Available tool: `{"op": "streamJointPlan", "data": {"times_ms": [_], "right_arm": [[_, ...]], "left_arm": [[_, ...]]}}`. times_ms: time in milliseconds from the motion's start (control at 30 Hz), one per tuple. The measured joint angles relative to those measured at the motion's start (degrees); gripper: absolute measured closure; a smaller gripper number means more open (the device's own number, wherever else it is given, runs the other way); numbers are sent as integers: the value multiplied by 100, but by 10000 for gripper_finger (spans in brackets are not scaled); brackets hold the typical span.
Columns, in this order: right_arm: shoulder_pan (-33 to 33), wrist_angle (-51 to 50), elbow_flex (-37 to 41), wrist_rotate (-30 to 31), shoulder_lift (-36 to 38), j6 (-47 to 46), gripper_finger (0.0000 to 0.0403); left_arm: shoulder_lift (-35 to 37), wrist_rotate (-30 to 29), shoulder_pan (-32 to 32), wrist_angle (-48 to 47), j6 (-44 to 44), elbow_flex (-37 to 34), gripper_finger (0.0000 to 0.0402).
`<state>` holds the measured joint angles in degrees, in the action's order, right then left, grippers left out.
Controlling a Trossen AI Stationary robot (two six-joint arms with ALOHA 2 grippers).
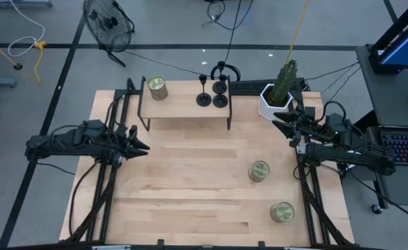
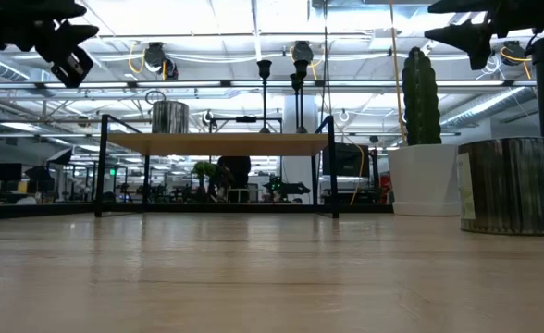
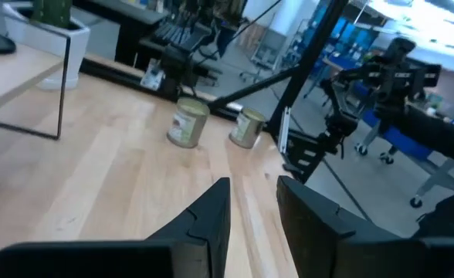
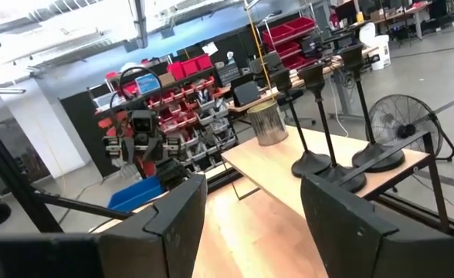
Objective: Pick & Place candle stick holders
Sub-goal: Put the top scented candle on the shelf
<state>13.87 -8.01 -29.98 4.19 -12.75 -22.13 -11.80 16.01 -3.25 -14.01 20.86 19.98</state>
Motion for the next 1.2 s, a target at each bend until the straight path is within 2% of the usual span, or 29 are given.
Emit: {"op": "streamJointPlan", "data": {"times_ms": [467, 633, 767, 867, 1200], "right_arm": [[0, -22, 0, 9, 0, -98, 195], [0, -17, 0, 5, -1, -79, 195], [0, 4, 0, 2, 0, -76, 195], [0, 4, 0, -17, -2, -57, 195], [2, 689, -2, -919, -16, 113, 195]], "left_arm": [[855, 54, 0, 734, -25, -1120, 289], [985, 73, 0, 1229, 112, -1560, 289], [1010, 374, 0, 1848, 134, -1893, 289], [996, 437, 0, 1840, 175, -1925, 289], [997, 450, 0, 1819, 214, -1920, 289]]}}
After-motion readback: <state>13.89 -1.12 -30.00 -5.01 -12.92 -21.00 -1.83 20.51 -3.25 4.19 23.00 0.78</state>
